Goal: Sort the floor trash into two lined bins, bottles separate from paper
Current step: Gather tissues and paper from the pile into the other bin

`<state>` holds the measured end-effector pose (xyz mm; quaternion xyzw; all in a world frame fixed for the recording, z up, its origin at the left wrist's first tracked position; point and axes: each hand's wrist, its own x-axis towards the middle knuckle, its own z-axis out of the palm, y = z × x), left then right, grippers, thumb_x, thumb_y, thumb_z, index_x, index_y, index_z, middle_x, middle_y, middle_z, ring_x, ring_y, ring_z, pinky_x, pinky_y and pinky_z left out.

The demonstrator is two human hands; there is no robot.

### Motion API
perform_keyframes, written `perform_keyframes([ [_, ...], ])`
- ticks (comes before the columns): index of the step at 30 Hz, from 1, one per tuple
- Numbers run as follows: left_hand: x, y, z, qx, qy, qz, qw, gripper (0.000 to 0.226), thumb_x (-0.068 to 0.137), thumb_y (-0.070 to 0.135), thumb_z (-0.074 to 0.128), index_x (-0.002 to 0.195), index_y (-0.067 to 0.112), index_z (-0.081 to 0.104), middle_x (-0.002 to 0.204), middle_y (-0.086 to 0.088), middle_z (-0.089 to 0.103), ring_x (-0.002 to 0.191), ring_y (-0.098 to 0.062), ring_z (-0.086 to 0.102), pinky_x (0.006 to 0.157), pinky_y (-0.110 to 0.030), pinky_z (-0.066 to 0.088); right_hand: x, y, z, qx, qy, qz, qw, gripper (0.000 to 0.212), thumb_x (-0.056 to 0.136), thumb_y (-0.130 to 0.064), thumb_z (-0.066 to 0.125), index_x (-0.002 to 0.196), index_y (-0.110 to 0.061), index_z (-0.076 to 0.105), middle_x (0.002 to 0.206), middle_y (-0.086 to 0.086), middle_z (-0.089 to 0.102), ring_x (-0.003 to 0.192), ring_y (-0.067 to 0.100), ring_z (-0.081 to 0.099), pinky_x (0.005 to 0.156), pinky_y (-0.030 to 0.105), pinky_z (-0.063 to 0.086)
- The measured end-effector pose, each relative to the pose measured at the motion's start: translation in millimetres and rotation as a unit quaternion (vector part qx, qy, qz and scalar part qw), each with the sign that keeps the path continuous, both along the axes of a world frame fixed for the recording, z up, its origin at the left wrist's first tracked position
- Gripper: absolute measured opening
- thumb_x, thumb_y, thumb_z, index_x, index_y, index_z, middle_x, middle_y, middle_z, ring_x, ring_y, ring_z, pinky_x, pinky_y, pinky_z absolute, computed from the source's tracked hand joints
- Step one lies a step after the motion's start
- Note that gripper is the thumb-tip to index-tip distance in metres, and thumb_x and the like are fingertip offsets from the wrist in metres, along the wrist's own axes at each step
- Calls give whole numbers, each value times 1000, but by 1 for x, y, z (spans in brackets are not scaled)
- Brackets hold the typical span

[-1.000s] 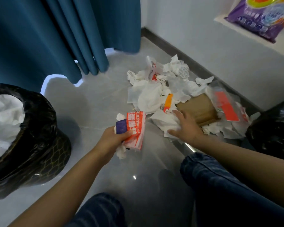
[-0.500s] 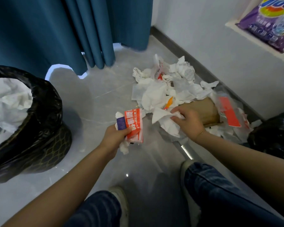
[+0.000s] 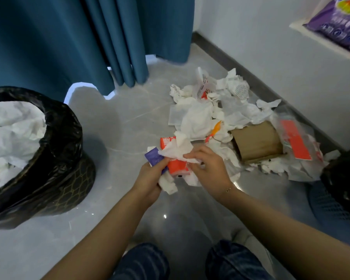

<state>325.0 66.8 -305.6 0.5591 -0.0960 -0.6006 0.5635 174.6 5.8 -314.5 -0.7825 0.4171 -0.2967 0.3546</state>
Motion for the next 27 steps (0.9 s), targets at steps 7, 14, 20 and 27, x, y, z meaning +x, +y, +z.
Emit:
perform_keyframes([
  [7, 1, 7, -7, 25, 58, -72, 995, 29, 92, 25, 54, 118, 13, 59, 106, -7, 72, 92, -21, 70, 80, -37, 58, -4, 10, -14, -44, 7, 90, 995, 22, 85, -9, 51, 93, -7, 72, 95, 7, 66, 89, 13, 60, 83, 18, 47],
  [14, -9, 14, -23, 63, 20, -47, 997, 32, 80, 9, 68, 111, 15, 63, 97, -4, 73, 85, -20, 70, 71, -33, 58, -6, 28, -29, -27, -21, 24, 999, 8, 79, 0, 61, 77, -7, 58, 79, 3, 57, 72, 12, 52, 65, 22, 44],
  [20, -4, 14, -31, 62, -8, 19, 998, 23, 82, -6, 62, 97, 11, 63, 95, -8, 69, 71, -15, 70, 59, -31, 58, -21, 44, -30, -24, -21, -11, 999, 25, 76, 4, 59, 100, -2, 62, 102, 12, 56, 94, 14, 52, 82, 18, 44],
  [27, -1, 17, -34, 25, -6, 23, 999, 30, 84, -7, 59, 110, 7, 59, 100, -5, 68, 77, -13, 70, 66, -29, 59, -64, 3, -35, -25, 81, -160, 984, 46, 74, -3, 57, 120, -7, 55, 133, 15, 41, 125, 26, 41, 106, 29, 33],
])
